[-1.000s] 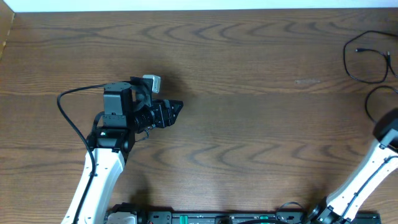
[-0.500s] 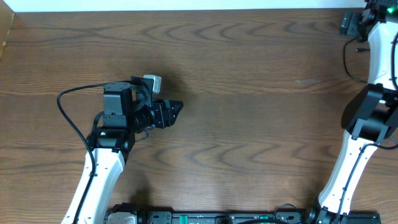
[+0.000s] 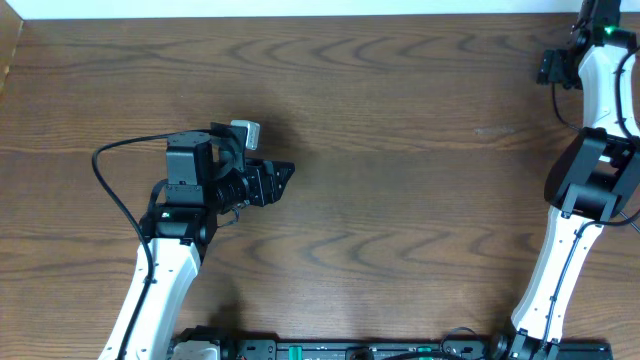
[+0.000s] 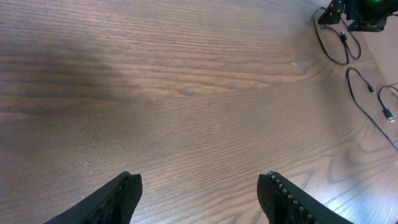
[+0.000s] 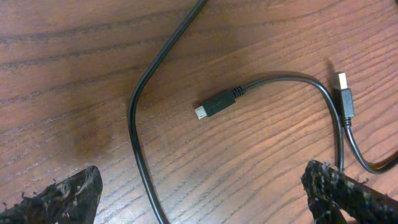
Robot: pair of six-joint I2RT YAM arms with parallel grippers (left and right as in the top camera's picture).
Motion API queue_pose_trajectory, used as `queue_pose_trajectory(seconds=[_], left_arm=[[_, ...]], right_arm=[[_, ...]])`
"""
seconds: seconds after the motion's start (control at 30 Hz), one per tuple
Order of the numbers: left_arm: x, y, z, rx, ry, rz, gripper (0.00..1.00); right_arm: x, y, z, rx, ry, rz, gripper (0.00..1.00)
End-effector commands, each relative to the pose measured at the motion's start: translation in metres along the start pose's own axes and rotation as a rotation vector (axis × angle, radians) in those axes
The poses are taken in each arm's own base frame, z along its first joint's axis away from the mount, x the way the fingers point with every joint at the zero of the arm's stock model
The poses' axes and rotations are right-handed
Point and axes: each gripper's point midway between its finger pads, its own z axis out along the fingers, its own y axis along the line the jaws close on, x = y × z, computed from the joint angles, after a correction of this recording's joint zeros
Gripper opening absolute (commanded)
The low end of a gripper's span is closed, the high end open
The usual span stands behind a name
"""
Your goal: Untangle cables
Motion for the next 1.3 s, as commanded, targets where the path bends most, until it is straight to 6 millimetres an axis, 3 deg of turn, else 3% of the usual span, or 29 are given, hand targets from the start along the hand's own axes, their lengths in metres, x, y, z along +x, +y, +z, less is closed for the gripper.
queue_pose_trajectory(seconds=[0.0, 0.97, 1.07, 1.27], left_arm=[[-0.001, -0.003, -0.002, 0.014, -0.008, 0.024, 0.65], [-0.008, -0.004, -0.002, 0.018, -0.034, 0.041, 0.65], [-0.009, -0.005, -0.002, 0.019, -0.039, 0.044, 0.65], [-0.011, -0.006, -0.002, 0.023, -0.045, 0.048, 0.65]], right_arm=[[0.005, -0.004, 0.007, 0.018, 0.018, -0.005, 0.99], [0.029, -0.008, 0.034, 0.029, 0.085, -0.010, 0.99], [0.030, -0.016, 0.036, 0.037, 0.087, 0.001, 0.99], [0.036, -0.052, 0.042, 0.090, 0.110, 0.044, 0.99]])
